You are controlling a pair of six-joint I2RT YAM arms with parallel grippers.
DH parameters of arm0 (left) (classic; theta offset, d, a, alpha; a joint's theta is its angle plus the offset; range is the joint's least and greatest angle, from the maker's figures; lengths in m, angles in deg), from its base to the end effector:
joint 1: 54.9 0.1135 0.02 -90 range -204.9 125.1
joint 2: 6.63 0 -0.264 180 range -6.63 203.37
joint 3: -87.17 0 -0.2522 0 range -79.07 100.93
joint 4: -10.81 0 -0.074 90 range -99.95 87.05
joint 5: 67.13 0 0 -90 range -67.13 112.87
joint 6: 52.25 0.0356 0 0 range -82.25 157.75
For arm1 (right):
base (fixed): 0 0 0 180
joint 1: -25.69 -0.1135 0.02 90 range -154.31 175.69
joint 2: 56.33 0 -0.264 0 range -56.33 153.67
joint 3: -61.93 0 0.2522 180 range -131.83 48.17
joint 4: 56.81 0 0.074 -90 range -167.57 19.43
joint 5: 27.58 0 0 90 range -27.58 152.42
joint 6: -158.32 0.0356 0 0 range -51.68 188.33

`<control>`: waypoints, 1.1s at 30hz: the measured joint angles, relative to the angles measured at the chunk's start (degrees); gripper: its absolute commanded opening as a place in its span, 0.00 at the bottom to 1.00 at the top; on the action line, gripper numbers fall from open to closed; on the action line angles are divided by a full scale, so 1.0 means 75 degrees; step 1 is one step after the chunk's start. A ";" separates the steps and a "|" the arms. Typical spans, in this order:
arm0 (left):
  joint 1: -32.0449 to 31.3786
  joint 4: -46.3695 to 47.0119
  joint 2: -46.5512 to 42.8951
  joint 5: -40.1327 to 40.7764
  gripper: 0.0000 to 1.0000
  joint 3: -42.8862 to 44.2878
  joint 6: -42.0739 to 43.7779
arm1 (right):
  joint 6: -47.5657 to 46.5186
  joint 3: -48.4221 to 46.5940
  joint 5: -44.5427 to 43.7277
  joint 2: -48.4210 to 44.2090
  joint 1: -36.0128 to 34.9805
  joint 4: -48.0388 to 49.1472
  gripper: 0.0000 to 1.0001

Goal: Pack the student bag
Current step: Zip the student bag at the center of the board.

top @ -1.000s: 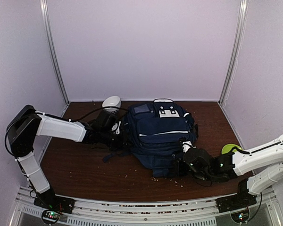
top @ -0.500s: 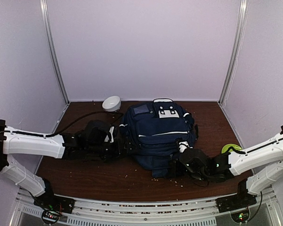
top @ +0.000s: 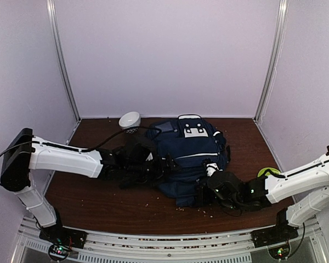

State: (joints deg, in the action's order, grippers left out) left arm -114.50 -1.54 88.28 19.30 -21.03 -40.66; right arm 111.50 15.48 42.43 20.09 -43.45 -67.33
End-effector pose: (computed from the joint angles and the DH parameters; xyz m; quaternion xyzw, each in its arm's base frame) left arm 0.1822 -0.3149 0.2140 -0.1311 0.8788 -0.4375 0.1382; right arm 0.1033 0.2370 0.1744 -0.1301 0.8878 0.2548 0.3606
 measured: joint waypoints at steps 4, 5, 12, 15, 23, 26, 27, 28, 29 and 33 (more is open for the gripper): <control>0.0000 0.0035 0.0134 -0.0105 0.98 -0.0003 -0.0137 | -0.0050 0.0000 0.0000 0.0000 0.0000 0.0009 0.00; 0.0000 0.0047 0.0134 -0.0149 0.98 0.0000 -0.0169 | -0.0067 0.0000 0.0000 0.0000 0.0000 0.0015 0.00; -0.0122 -0.0012 -0.0195 -0.0259 0.98 -0.0128 -0.0434 | -0.0134 0.0012 -0.0035 0.0000 0.0000 0.0114 0.00; -0.0242 -0.0050 -0.0726 -0.0146 0.98 -0.0326 -0.0554 | -0.0169 0.0023 -0.0061 0.0000 0.0000 0.0169 0.00; -0.0326 0.0446 0.0020 -0.0201 0.94 -0.0280 -0.0866 | -0.0201 0.0044 -0.0079 0.0029 0.0000 0.0230 0.00; -0.0286 0.0487 0.0498 -0.0213 0.90 -0.0265 -0.0909 | -0.0210 0.0044 -0.0076 0.0050 0.0000 0.0230 0.00; -0.0265 0.0498 0.0568 -0.0219 0.88 -0.0251 -0.0915 | -0.0219 0.0044 -0.0073 0.0058 0.0000 0.0230 0.00; -0.0242 0.0498 0.0597 -0.0227 0.86 -0.0227 -0.0927 | -0.0224 0.0044 -0.0076 0.0067 0.0000 0.0230 0.00; -0.0219 0.0498 0.0600 -0.0224 0.84 -0.0198 -0.0935 | -0.0227 0.0044 -0.0076 0.0070 0.0000 0.0233 0.00; -0.0058 0.0595 0.0600 -0.0160 0.72 -0.0149 -0.0877 | -0.0259 0.0044 -0.0076 0.0073 0.0000 0.0300 0.00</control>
State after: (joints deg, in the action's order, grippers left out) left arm -114.93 2.92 92.79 18.09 -22.14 -47.24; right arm 109.56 15.81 41.86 20.64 -43.45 -65.08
